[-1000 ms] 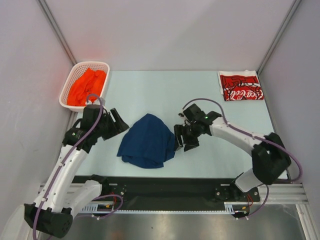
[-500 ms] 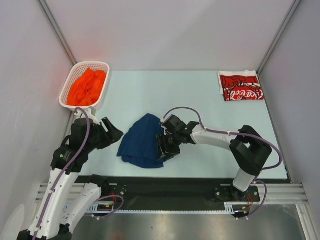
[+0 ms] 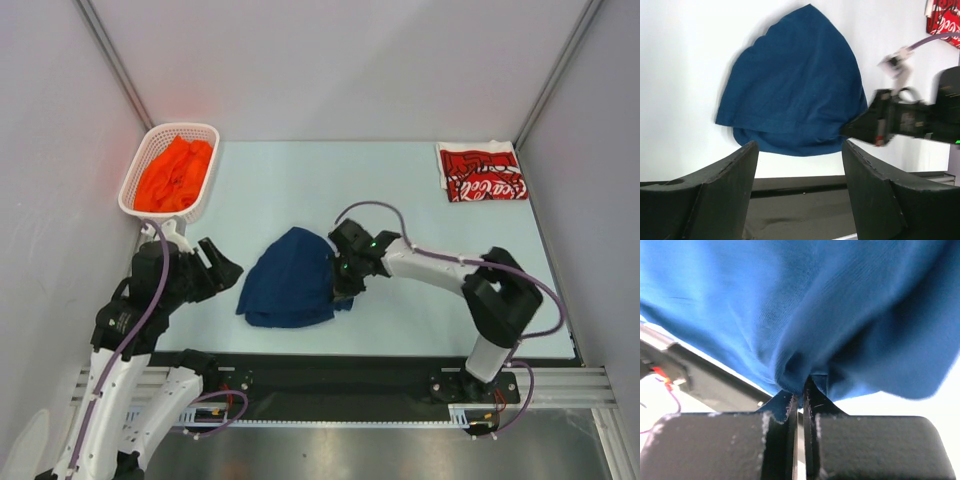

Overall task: Fold and stack the t-shirts
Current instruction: Flatten the tshirt out

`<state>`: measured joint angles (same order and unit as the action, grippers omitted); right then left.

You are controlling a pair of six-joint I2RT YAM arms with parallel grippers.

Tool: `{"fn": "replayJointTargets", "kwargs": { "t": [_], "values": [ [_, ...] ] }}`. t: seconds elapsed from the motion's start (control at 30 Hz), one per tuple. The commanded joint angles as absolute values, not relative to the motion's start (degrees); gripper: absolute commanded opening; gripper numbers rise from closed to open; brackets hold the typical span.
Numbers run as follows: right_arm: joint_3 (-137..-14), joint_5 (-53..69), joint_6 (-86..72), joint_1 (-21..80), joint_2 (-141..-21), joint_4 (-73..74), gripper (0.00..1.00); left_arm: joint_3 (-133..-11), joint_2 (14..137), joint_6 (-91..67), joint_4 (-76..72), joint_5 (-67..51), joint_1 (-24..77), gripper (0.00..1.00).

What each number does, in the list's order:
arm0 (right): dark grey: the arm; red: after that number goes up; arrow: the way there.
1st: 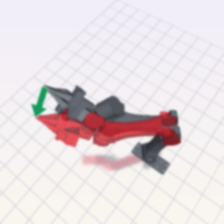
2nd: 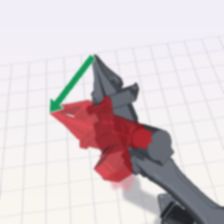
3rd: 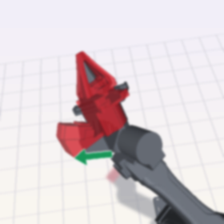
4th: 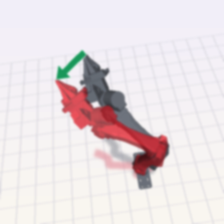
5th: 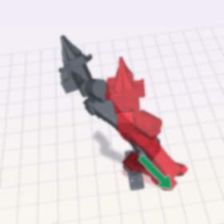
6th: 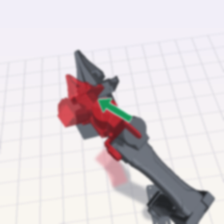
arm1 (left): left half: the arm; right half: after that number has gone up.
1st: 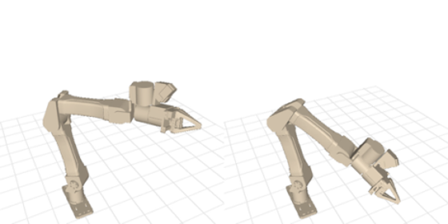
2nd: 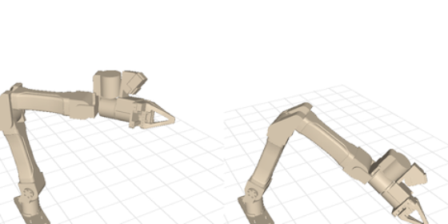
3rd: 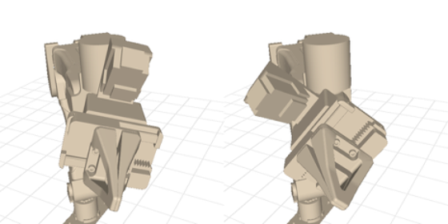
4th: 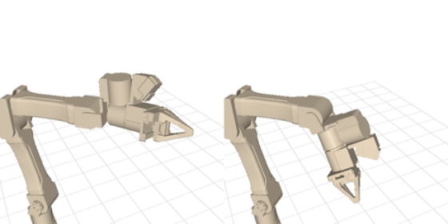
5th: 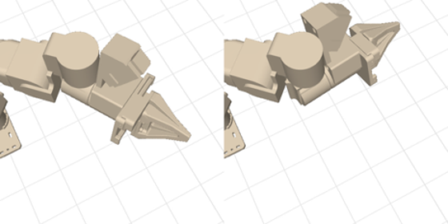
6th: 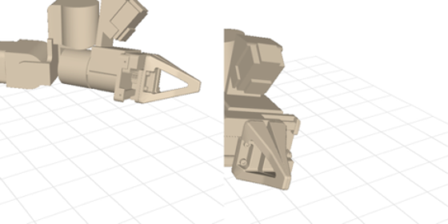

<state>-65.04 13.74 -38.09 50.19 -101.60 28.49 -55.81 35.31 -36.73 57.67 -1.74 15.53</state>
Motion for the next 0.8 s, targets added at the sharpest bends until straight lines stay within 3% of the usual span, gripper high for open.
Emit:
{"fn": "replayJointTargets", "kwargs": {
  "t": [0.0, 0.07, 0.17, 0.2, 0.23, 0.27, 0.37, 0.43, 0.6, 0.77],
  "values": [
    [-71.0, 10.3, -36.4, 43.1, -89.9, 37.3, 0.00, -58.4, 35.3, -34.4, 57.2, -1.8, 15.8, 0.73],
    [-70.2, 14.6, -36.0, 37.1, -83.3, 41.6, 0.00, -58.4, 36.3, -33.6, 56.7, -2.3, 15.7, 0.73],
    [-67.1, 18.3, -32.0, 25.3, -77.4, 46.7, 0.16, -58.0, 37.5, -33.0, 54.8, -3.3, 15.8, 0.73],
    [-66.5, 17.8, -28.4, 22.4, -76.6, 48.3, 0.25, -57.9, 37.6, -32.9, 53.7, -3.7, 15.8, 0.73],
    [-65.9, 17.1, -26.4, 17.8, -75.9, 51.3, 0.47, -57.8, 38.0, -32.5, 53.3, -4.0, 15.8, 0.74],
    [-65.0, 14.8, -25.0, 15.3, -75.0, 52.9, 0.51, -58.0, 38.6, -32.3, 52.9, -4.3, 15.8, 0.73],
    [-65.7, 8.6, -20.6, 15.0, -73.6, 56.0, 0.61, -59.0, 40.7, -31.3, 52.1, -4.5, 15.7, 0.73],
    [-67.2, 7.7, -20.6, 18.7, -73.7, 54.4, 0.73, -59.3, 41.6, -30.7, 51.7, -4.4, 15.8, 0.73],
    [-71.5, 11.2, -26.1, 34.3, -82.1, 47.6, 0.80, -59.6, 42.9, -30.3, 50.3, -5.4, 15.8, 0.74],
    [-72.6, 13.5, -31.0, 41.9, -91.7, 41.7, 0.64, -56.4, 43.9, -31.1, 50.3, -7.8, 15.8, 0.73]
  ]
}}
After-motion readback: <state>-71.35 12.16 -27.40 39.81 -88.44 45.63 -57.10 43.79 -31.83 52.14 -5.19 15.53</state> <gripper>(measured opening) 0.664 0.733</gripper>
